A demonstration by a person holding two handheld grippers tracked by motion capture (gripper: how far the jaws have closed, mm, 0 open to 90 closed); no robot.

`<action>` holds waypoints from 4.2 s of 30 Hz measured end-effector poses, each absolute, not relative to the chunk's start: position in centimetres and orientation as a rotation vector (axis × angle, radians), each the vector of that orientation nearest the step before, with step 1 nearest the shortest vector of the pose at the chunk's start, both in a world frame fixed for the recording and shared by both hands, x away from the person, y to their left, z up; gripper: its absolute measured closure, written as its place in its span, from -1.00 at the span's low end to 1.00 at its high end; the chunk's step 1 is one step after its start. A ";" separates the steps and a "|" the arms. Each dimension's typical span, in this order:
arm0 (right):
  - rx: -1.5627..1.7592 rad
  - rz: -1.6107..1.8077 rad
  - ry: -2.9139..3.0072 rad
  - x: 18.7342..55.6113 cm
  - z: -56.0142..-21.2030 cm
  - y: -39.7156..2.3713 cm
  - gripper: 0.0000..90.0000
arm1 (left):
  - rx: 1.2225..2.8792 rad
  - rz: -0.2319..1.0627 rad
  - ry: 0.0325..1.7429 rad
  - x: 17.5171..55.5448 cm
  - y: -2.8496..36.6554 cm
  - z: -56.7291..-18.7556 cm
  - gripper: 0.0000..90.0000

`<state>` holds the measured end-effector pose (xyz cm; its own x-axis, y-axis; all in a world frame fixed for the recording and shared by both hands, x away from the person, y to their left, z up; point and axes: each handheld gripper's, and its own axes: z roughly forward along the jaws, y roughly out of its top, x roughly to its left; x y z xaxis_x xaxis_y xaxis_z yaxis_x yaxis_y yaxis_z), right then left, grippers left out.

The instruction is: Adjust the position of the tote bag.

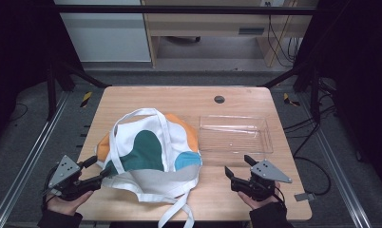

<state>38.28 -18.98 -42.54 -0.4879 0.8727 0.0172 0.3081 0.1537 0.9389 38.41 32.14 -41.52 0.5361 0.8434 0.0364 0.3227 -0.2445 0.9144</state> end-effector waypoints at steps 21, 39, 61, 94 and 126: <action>1.077 1.379 1.990 38.3 -42.3 -15.8 -0.20 | 1.862 0.654 0.974 37.2 32.1 -42.7 -0.24; 1.035 1.400 2.047 38.5 -42.2 -13.5 0.20 | 1.947 0.623 0.983 37.8 31.4 -44.5 -0.02; 0.987 1.432 2.145 38.7 -42.7 -10.1 0.78 | 1.915 0.590 1.046 38.0 31.6 -44.5 0.64; 0.935 1.343 2.275 40.4 -47.5 -2.5 1.00 | 1.907 0.591 1.059 38.2 32.0 -44.4 0.91; 0.947 1.448 2.068 40.7 -45.0 -2.8 1.00 | 1.911 0.589 1.060 38.3 31.9 -44.4 0.91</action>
